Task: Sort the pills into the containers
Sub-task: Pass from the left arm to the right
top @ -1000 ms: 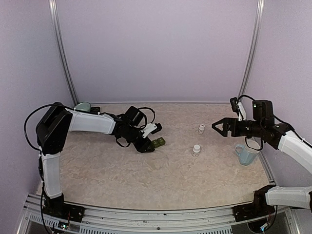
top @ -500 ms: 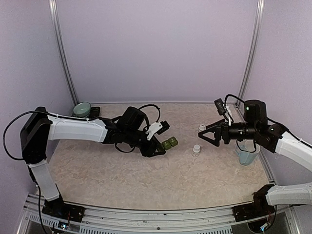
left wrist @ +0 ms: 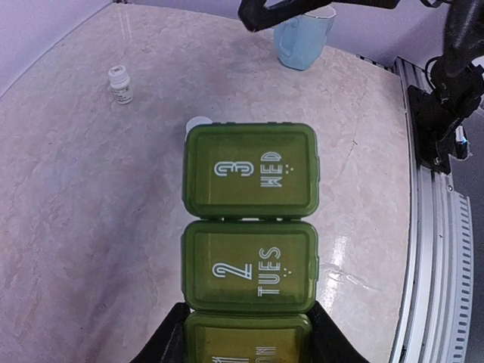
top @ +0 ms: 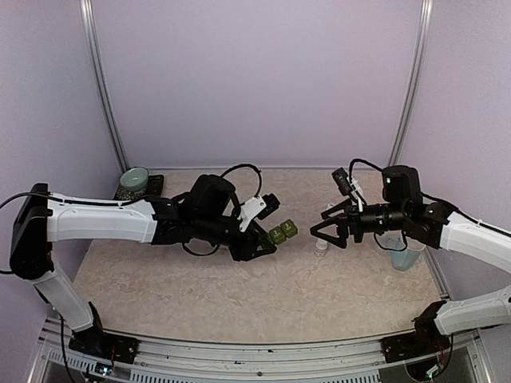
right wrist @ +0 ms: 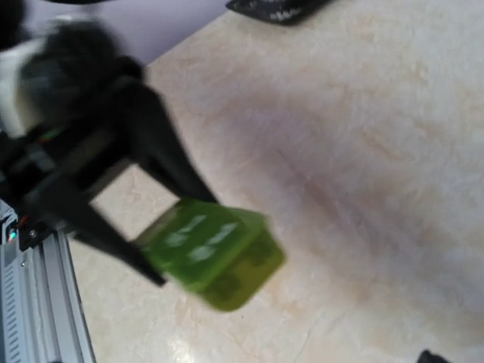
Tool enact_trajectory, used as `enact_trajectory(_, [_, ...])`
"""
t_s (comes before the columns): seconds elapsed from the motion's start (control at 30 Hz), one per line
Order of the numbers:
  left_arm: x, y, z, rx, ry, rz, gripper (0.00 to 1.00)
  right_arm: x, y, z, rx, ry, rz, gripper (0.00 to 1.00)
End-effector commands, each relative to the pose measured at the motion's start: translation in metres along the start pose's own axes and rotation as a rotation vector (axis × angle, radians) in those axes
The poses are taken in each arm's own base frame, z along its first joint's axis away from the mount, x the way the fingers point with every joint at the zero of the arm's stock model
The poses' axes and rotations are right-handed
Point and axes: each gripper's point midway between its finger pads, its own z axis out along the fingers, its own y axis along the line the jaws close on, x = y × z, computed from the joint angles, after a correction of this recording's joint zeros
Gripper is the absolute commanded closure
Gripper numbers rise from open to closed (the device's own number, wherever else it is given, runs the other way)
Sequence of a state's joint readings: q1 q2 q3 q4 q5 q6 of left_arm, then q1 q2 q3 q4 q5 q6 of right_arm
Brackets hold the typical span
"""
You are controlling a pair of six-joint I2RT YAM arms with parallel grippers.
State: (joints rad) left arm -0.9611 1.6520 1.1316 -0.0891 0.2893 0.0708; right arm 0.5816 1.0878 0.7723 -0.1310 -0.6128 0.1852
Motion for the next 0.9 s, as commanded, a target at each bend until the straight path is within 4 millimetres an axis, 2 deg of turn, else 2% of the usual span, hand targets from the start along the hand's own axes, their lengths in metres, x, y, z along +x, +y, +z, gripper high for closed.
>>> enact_trajectory(0.0, [-0.01, 0.002, -0.011, -0.141, -0.031, 0.04, 0.64, -0.004, -0.001, 0.011, -0.015, 0.02, 0.103, 0.0])
enact_trajectory(0.17, [-0.007, -0.001, -0.012, -0.235, -0.021, 0.077, 0.64, -0.003, 0.011, 0.016, -0.107, 0.039, 0.206, 0.01])
enact_trajectory(0.33, [-0.005, -0.008, -0.009, -0.299, -0.007, 0.128, 0.64, -0.003, 0.014, 0.021, -0.145, 0.055, 0.296, 0.06])
enact_trajectory(0.57, [-0.01, -0.019, -0.005, -0.277, -0.025, 0.165, 0.63, 0.01, 0.009, 0.038, -0.189, 0.129, 0.398, 0.14])
enact_trajectory(0.87, [-0.003, -0.024, 0.002, -0.279, 0.004, 0.208, 0.63, 0.01, 0.01, 0.049, -0.236, 0.146, 0.473, 0.2])
